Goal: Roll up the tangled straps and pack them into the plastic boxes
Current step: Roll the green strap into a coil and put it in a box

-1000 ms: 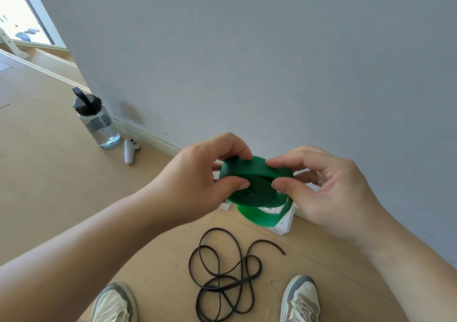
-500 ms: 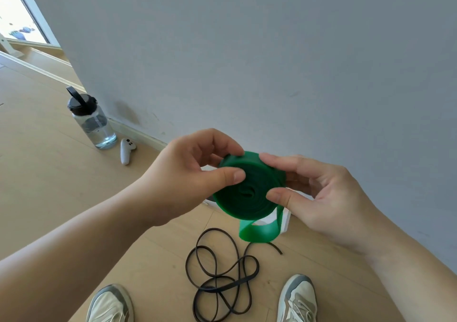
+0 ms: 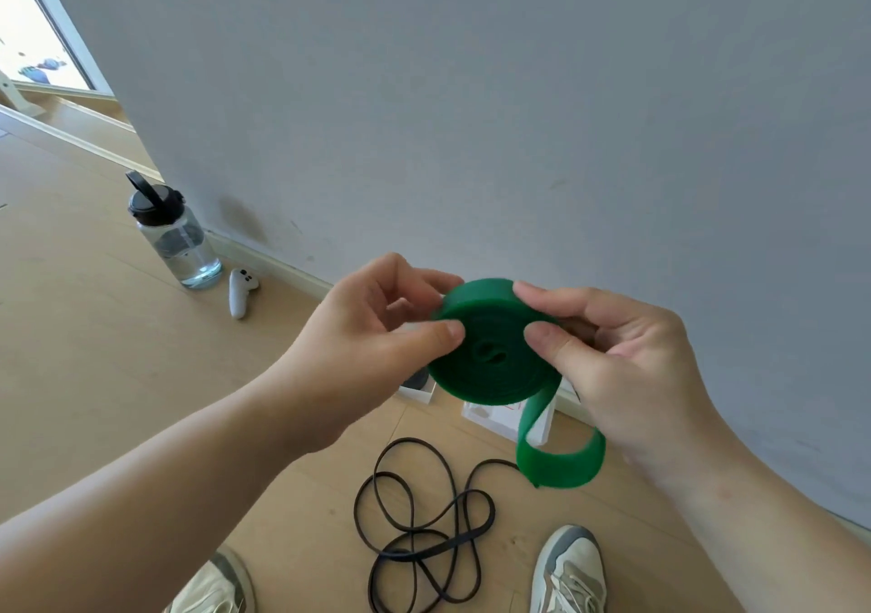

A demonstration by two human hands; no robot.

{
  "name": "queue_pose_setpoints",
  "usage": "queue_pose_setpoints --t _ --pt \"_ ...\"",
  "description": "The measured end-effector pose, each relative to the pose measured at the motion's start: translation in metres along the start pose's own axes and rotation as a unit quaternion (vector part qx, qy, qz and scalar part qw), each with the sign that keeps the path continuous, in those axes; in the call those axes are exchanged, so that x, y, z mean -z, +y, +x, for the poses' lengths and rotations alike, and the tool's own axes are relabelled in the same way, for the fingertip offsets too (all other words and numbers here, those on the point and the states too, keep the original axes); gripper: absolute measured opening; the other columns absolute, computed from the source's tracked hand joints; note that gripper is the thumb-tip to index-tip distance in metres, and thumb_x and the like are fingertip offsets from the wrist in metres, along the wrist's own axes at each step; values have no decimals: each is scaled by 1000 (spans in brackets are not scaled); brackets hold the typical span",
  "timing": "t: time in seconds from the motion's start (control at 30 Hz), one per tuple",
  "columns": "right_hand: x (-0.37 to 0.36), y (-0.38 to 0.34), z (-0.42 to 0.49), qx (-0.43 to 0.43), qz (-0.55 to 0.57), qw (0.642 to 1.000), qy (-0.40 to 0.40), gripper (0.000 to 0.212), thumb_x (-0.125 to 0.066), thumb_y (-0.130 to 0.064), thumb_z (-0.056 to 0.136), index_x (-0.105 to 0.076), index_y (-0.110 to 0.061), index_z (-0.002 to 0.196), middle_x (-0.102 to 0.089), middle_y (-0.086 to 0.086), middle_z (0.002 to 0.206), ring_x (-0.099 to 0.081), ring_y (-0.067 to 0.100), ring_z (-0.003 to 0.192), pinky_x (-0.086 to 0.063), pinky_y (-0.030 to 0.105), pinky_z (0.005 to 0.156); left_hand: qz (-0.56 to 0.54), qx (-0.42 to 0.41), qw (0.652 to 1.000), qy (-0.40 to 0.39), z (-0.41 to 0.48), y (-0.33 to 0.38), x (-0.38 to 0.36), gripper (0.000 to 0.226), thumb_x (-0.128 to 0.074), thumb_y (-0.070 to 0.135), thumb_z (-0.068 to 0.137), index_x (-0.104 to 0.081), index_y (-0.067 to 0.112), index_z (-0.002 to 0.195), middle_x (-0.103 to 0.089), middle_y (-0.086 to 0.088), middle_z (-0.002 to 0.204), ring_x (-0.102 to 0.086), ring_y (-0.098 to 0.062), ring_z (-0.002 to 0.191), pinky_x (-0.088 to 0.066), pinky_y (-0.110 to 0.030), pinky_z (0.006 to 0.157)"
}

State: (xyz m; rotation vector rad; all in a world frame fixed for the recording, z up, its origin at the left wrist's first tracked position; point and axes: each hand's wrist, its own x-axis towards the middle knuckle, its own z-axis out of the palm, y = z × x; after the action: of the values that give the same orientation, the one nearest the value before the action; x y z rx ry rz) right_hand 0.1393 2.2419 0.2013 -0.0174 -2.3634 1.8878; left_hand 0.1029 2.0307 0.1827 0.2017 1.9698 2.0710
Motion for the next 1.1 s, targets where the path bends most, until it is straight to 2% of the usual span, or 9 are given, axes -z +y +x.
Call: queue_pose_setpoints --t 0.1,0.23,0.43,0.57,0.63,0.7,0.83,0.93,1.1 --pt "0 0 -3 27 -77 996 -42 39 -73 9 86 -84 -27 97 -77 -8 101 -72 12 99 -56 23 85 202 -53 978 -24 -3 1 -2 28 -86 14 81 -61 22 91 -72 16 117 -71 -5 106 -61 -26 87" --pt "-4 -2 -7 69 -120 988 -66 38 -74 8 86 -82 -26 102 -76 -13 103 -72 8 102 -57 18 84 257 -81 962 -31 -4 1 -2 35 -87 19 79 -59 34 94 -73 10 104 -69 -7 100 -64 -30 77" --pt "1 -3 1 3 23 999 24 30 -77 -5 86 -80 -29 104 -82 -6 96 -77 12 95 -59 20 86 50 -2 999 17 -1 6 6 32 -90 11 77 -60 16 89 -75 -18 97 -76 -37 88 -63 -48 72" --pt "0 -4 3 -15 58 998 35 28 -75 -8 87 -80 -28 105 -82 -4 94 -77 10 91 -59 21 85 -65 34 997 9 -3 3 3 34 -89 11 77 -59 13 94 -73 -26 101 -69 -54 99 -53 -72 92" --pt "1 -4 4 -19 62 997 41 26 -74 -9 87 -80 -28 103 -82 -3 95 -77 12 91 -61 28 88 -78 43 996 15 -3 1 -1 33 -84 10 79 -56 10 98 -72 -25 105 -70 -52 100 -51 -73 93" --pt "5 -2 4 -9 19 999 33 26 -74 -6 89 -81 -29 101 -81 -6 96 -77 11 95 -61 33 92 -3 36 999 1 -2 -3 -2 33 -82 12 82 -55 8 99 -75 -16 105 -74 -40 100 -56 -66 91" --pt "3 2 -3 39 -151 986 -62 31 -73 -4 91 -82 -33 99 -77 -15 98 -71 8 102 -58 26 89 184 1 982 -41 -1 -5 -3 36 -85 30 82 -64 33 111 -72 12 115 -70 -5 107 -62 -28 86" --pt "1 5 -7 17 -156 983 -99 29 -76 -7 90 -82 -34 98 -77 -17 96 -72 5 100 -59 24 87 221 -8 971 -89 -3 -1 -3 36 -81 22 87 -63 36 116 -75 17 105 -71 -3 100 -59 -19 83" --pt "6 7 -1 -45 -54 997 -8 23 -87 -18 77 -77 -26 96 -80 -5 94 -77 15 90 -63 39 83 178 -24 983 -25 0 2 0 25 -75 13 93 -70 31 109 -78 8 98 -74 -7 95 -62 -22 79"
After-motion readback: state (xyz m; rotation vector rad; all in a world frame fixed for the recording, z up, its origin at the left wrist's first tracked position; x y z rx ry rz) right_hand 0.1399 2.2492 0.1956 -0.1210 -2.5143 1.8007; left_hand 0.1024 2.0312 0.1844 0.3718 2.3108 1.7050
